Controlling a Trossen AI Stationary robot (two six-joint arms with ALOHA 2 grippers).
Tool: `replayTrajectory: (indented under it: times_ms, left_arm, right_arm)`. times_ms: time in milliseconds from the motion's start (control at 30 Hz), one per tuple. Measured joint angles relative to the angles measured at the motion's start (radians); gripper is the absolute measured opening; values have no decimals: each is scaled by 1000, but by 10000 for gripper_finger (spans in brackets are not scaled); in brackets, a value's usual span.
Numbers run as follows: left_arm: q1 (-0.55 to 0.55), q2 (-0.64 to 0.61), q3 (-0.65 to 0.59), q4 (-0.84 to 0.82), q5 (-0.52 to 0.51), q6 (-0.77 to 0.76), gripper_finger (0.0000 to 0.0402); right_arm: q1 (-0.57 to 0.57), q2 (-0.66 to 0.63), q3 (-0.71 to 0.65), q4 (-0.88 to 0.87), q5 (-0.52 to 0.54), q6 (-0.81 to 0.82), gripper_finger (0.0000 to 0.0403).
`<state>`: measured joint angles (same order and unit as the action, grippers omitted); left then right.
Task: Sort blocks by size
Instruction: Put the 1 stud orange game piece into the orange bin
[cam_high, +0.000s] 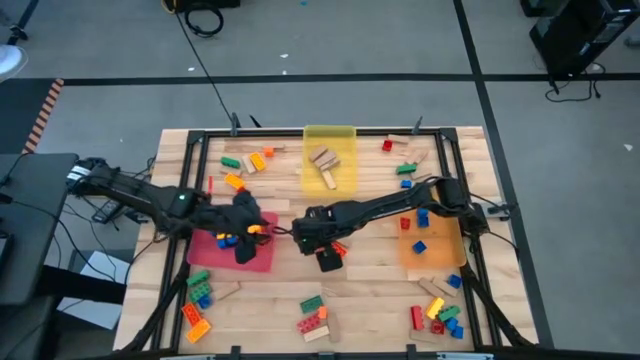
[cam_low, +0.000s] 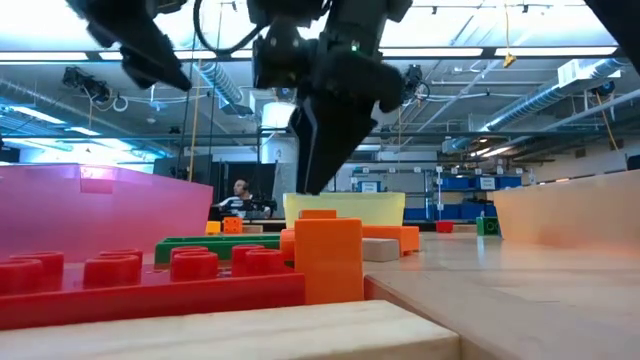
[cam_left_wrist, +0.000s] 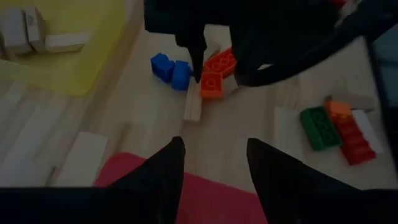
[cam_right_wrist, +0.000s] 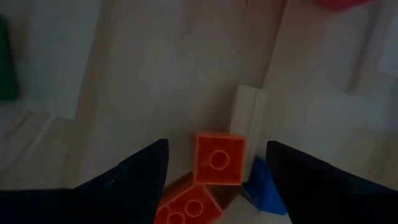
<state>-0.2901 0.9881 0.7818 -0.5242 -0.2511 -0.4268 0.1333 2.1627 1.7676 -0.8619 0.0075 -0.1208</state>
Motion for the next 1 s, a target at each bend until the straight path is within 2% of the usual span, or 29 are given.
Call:
replayTrajectory:
  times_ms: [167,300,400,600,1000]
  left_arm:
    - [0,-147,-140,120,31,-27,183]
    - [0,-217,-204,192,39,-26,183]
    - [0,-229,-213,191,40,-29,183]
    - [0,-230,-214,194,40,-25,183]
    - [0,-229,-214,199,41,-29,183]
  right_arm:
    - [-4,24,1,25,2,6,281]
    - [-19,42,2,35,9,29,284]
    - [-28,63,1,28,-20,46,282]
    - [-37,72,-7,19,-7,41,266]
    - [-50,89,-9,-2,-3,102,186]
